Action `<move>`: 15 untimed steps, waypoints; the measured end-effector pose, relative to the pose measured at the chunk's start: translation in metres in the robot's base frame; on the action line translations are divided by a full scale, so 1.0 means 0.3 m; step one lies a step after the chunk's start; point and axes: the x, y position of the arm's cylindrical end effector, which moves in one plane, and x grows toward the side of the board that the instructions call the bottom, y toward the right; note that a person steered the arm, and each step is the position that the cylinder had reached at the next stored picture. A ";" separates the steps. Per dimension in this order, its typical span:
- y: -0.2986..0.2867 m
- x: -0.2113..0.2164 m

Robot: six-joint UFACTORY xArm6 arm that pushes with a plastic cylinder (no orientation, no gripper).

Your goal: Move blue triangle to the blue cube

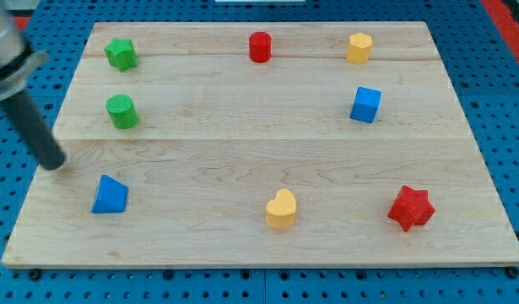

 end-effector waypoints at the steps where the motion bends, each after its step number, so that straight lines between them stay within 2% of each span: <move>1: 0.088 0.203; 2: 0.248 0.229; 3: 0.261 0.054; 4: 0.406 0.016; 6: 0.284 0.095; 7: 0.303 0.217; 8: 0.426 0.236; 9: 0.490 0.064; 10: 0.505 -0.037; 12: 0.803 -0.129; 15: 0.924 -0.402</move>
